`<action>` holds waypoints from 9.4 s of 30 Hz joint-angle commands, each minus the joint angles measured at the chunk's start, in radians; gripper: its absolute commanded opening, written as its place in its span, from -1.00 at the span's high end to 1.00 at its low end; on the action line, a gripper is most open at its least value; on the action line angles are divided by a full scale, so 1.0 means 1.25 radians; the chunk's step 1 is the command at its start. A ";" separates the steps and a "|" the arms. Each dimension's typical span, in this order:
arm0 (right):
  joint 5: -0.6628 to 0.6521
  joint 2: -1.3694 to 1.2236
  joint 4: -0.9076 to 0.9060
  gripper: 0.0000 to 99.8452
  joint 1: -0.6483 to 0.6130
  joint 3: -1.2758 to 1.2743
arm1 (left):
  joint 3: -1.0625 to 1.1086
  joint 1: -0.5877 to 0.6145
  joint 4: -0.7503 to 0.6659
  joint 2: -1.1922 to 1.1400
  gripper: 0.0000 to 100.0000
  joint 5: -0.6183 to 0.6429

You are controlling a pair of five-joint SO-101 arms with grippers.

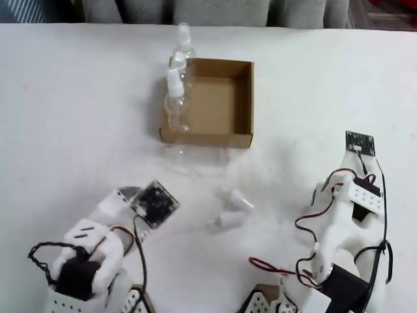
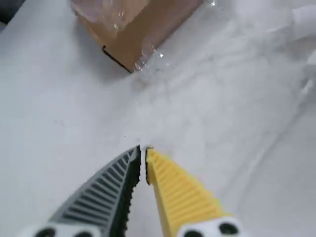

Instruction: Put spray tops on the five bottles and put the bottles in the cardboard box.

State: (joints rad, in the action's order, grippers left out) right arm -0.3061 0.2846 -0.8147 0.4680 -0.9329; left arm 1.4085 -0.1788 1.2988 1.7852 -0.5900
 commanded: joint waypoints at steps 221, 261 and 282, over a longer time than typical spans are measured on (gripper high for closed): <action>0.025 0.008 0.029 0.97 0.078 0.010 | -0.815 -0.471 -0.109 -1.580 0.96 -0.085; 0.027 0.018 0.048 0.97 0.077 0.017 | 0.071 0.138 -0.190 -0.365 0.96 -0.076; 0.023 0.019 0.334 0.97 -0.028 0.190 | 0.124 0.138 -0.142 -0.184 0.96 -0.076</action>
State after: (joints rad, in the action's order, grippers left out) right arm -0.2816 0.2785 -0.5063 0.4465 -0.7380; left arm 1.5681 -0.0146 1.1086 1.5397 -0.6851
